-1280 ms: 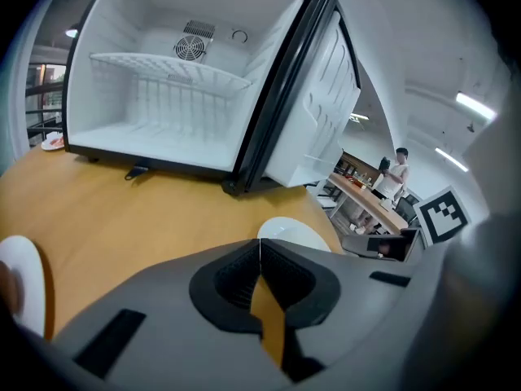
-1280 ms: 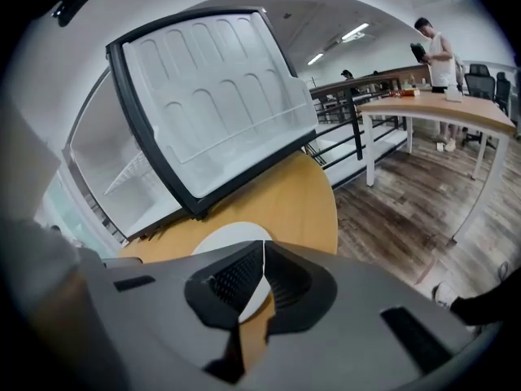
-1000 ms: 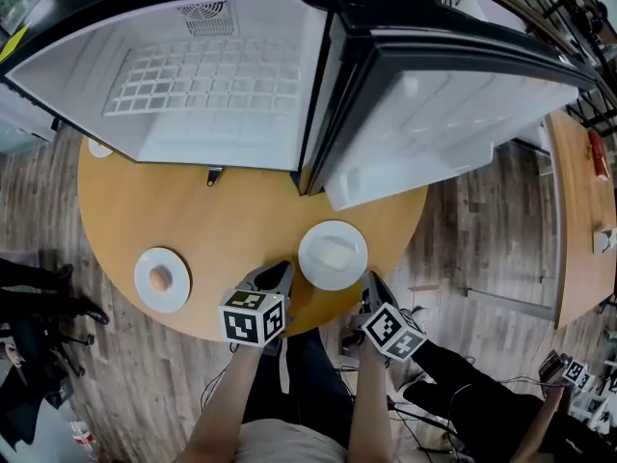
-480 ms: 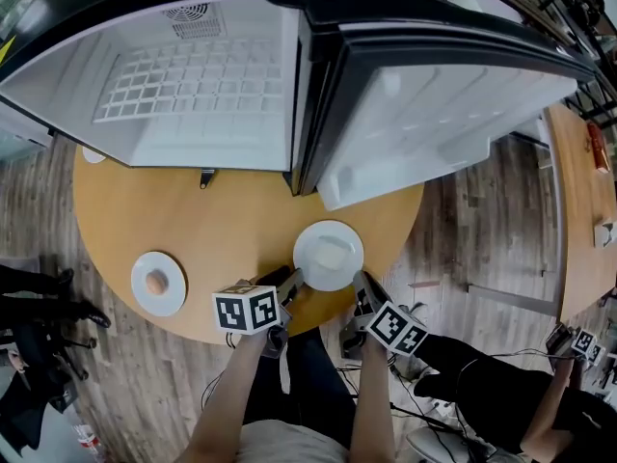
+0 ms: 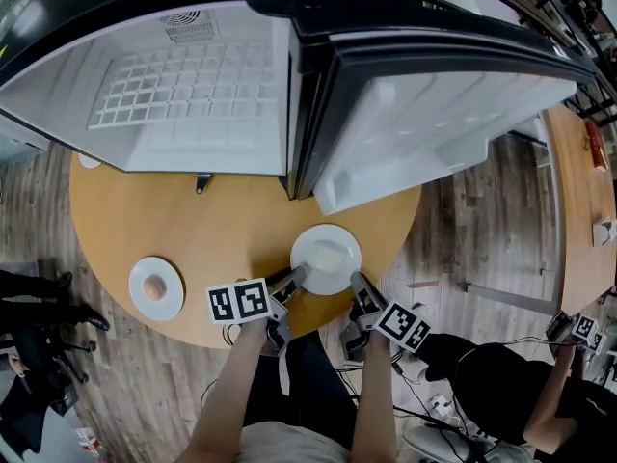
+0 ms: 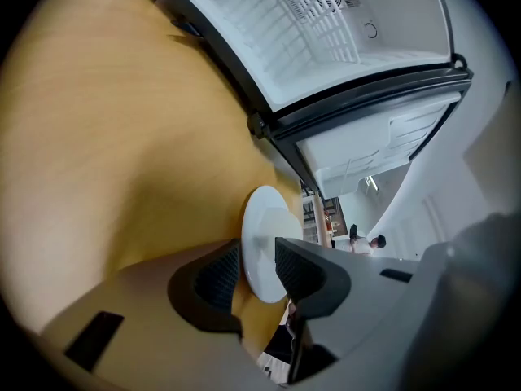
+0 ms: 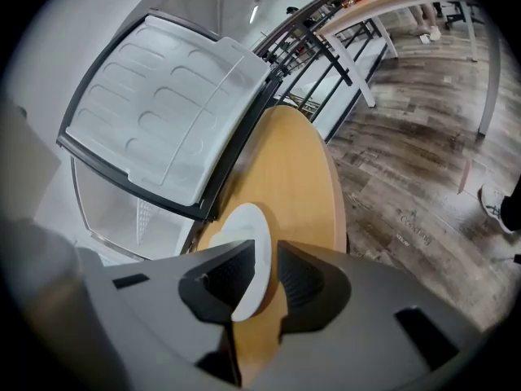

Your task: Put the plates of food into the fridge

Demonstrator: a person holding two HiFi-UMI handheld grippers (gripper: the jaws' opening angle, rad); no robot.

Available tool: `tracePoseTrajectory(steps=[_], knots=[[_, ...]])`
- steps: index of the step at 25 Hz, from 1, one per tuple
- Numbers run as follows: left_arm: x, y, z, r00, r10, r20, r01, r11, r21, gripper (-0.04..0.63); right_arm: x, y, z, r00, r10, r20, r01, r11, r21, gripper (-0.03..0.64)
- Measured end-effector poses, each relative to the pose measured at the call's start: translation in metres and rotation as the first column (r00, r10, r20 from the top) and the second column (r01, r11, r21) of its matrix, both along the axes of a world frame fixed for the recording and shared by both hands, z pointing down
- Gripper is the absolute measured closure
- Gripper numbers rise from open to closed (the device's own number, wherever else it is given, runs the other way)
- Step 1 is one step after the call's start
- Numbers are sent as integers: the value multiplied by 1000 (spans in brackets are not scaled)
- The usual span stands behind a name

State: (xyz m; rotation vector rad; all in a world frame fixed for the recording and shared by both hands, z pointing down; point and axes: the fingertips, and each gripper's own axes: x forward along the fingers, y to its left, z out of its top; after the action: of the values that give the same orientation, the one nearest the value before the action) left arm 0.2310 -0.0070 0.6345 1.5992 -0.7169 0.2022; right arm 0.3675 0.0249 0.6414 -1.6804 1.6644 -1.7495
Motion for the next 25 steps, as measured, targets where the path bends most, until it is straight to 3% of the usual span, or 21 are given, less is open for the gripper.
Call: tracePoseTrajectory(steps=[5,11,13,15,20,25], knots=[[2,-1,2,1000,10,26,-10,1000,5,479,-6,-2,1,999,-10,48,11,1000,-18,543],[2,-1,3,1000,-14,0,14,1000,-19,480,-12,-2,2,989,10,145,-5,999,-32,543],[0,-1,6,1000,-26,-1,26,999,-35,494,-15,-2,1,984,10,178,-6,1000,-26,543],[-5,0,7,999,-44,-2,44,998,-41,558,-17,-2,0,976,22,219,-19,1000,-18,545],[-17,-2,0,992,-116,-58,112,992,-56,563,-24,-4,-5,958,29,287,-32,999,6,591],[-33,1,-16,987,-145,-71,143,989,-27,563,-38,-7,-17,950,-19,312,2,998,55,594]])
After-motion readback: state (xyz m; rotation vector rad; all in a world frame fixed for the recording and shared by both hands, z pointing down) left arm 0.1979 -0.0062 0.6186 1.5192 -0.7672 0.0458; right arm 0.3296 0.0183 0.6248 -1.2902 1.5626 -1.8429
